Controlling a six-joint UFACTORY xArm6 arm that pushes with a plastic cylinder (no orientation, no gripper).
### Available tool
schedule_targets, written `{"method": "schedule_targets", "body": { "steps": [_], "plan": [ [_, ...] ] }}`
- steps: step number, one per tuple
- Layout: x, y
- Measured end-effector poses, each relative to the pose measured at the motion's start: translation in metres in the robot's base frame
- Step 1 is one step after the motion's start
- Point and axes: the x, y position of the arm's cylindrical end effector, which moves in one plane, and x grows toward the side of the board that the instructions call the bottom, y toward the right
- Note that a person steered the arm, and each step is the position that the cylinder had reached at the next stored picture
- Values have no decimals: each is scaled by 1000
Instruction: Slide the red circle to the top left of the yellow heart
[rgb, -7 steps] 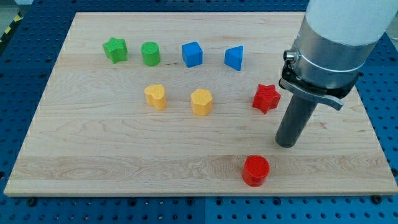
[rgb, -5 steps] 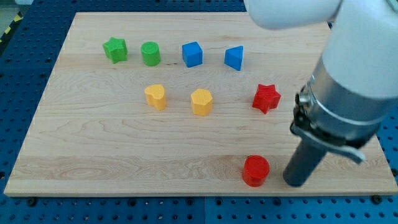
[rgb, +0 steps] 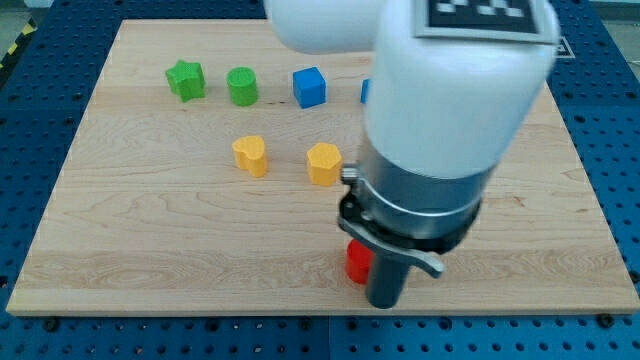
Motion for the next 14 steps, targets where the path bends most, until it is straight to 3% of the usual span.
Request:
{"method": "schedule_targets", "body": {
  "steps": [4, 8, 14],
  "plan": [
    [-21, -20],
    [-37, 11],
    [-55, -22]
  ]
}}
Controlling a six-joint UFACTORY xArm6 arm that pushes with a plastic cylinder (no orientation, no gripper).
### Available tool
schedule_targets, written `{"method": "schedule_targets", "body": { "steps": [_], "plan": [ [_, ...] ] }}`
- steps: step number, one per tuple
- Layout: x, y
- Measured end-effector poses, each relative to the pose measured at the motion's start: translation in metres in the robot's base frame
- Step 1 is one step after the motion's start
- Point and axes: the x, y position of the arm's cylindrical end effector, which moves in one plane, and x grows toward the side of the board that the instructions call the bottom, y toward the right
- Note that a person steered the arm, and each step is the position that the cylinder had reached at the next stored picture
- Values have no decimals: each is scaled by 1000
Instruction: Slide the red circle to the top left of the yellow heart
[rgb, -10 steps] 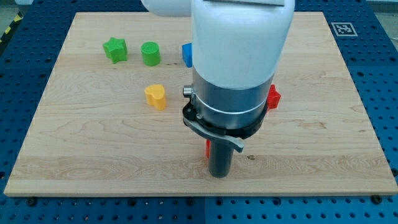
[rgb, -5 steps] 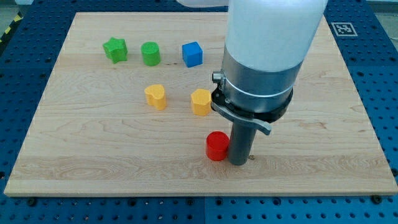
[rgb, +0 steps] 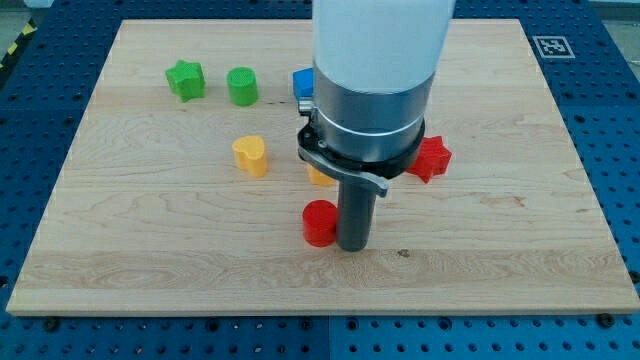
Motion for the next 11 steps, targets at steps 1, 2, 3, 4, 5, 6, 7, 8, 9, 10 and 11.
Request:
{"method": "schedule_targets", "body": {
  "steps": [1, 2, 3, 4, 5, 6, 7, 8, 9, 10, 11],
  "plan": [
    [0, -14],
    [0, -31],
    [0, -48],
    [0, -64],
    [1, -66],
    [-2, -49],
    [-28, -17],
    [-29, -19],
    [-24, -29],
    [-19, -45],
    [-19, -66]
  ]
}}
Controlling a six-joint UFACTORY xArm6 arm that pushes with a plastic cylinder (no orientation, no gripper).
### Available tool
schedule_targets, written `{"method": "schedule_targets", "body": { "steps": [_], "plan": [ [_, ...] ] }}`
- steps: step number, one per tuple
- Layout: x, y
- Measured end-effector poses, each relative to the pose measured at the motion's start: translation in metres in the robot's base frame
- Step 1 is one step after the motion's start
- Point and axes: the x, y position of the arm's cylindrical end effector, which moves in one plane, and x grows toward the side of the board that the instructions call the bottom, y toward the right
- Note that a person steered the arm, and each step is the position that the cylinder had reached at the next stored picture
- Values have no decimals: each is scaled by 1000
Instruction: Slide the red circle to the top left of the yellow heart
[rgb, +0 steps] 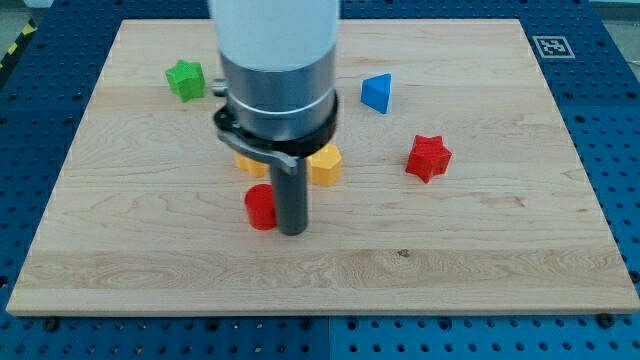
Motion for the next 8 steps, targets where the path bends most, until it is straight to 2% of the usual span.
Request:
{"method": "schedule_targets", "body": {
  "steps": [3, 8],
  "plan": [
    [-7, -81],
    [-97, -101]
  ]
}}
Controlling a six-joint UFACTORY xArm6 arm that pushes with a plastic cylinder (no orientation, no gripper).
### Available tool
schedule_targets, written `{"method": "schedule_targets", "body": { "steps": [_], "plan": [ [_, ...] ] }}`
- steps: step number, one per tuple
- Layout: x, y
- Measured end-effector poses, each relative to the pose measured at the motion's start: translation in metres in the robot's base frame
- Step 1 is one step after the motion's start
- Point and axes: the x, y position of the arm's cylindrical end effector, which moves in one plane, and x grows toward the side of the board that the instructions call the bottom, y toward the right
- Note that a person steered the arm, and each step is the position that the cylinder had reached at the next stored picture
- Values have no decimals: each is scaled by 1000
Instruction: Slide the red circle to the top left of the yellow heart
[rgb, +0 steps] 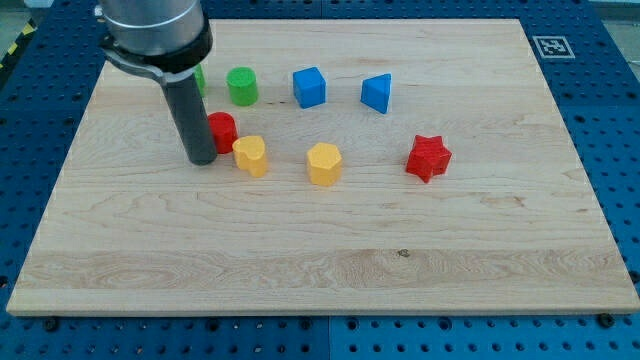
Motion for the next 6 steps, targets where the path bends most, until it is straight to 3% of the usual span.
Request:
{"method": "schedule_targets", "body": {
  "steps": [4, 6],
  "plan": [
    [-6, 2],
    [16, 50]
  ]
}}
